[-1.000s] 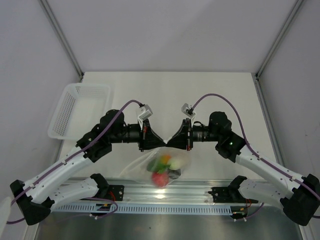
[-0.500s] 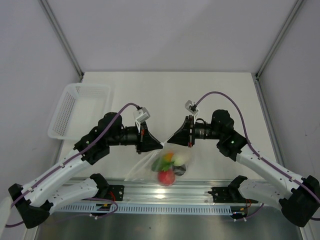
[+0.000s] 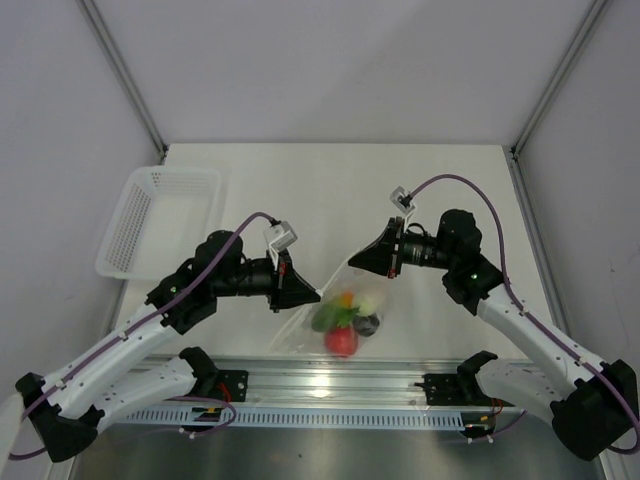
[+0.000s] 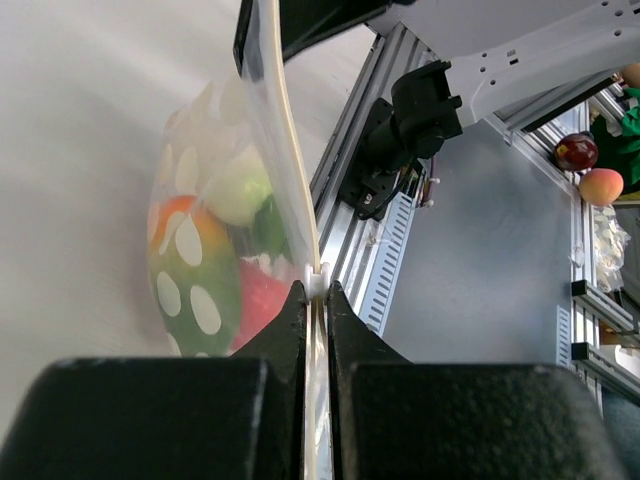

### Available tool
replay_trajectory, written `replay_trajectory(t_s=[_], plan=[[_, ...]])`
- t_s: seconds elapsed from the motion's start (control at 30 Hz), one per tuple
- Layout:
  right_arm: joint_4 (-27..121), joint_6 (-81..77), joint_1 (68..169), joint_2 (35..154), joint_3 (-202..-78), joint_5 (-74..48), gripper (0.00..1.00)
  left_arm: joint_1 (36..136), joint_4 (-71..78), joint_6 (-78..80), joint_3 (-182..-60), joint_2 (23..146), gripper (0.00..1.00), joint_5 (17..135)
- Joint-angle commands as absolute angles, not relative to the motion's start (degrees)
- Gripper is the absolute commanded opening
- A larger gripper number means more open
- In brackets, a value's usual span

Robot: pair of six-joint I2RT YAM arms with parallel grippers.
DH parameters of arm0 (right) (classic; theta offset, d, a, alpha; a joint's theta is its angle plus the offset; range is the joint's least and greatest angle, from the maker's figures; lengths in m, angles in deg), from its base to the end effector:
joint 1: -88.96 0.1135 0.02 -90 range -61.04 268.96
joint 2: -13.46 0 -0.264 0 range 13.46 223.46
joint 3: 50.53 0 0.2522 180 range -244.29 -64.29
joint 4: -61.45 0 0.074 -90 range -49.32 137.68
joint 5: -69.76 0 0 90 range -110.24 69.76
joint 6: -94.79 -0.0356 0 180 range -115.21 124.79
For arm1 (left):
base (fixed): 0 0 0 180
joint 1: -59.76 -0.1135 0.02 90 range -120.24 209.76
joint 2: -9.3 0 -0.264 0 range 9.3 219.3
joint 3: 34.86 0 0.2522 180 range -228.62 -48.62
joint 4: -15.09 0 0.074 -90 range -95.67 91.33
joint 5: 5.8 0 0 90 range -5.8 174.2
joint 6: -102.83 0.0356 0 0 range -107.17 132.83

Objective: Place the food in the zip-top bag and seal the zipper
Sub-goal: Zip the zipper food storage bag at the center of the board.

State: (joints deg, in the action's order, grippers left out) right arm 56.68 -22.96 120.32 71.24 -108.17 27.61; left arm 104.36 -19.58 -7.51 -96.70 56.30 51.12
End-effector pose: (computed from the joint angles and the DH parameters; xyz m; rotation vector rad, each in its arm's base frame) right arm 0.1818 0.1417 0.3279 -0.7504 1.6886 1.4352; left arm 0.1155 -0.1412 0.3359 0.8455 1.9069 -1.2816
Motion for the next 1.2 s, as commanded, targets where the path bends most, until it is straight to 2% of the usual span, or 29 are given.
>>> replay_trajectory(t_s=[0.0, 0.47, 1.17], plan=[[59.02, -23.6, 117.27, 69.63, -108.15, 25.9, 0.0, 103.97, -22.05, -6.16, -95.82, 54.39, 0.01, 49.49], [59.02, -24.83, 109.18, 69.89, -106.74, 28.53, 0.0, 103.01, -23.54, -5.54, -93.62, 51.32, 0.01, 49.49], [59.9, -25.8, 104.7, 71.56, -105.07, 28.1, 0.0, 102.83, -25.39, -6.95, -93.27, 46.57, 0.01, 49.22]])
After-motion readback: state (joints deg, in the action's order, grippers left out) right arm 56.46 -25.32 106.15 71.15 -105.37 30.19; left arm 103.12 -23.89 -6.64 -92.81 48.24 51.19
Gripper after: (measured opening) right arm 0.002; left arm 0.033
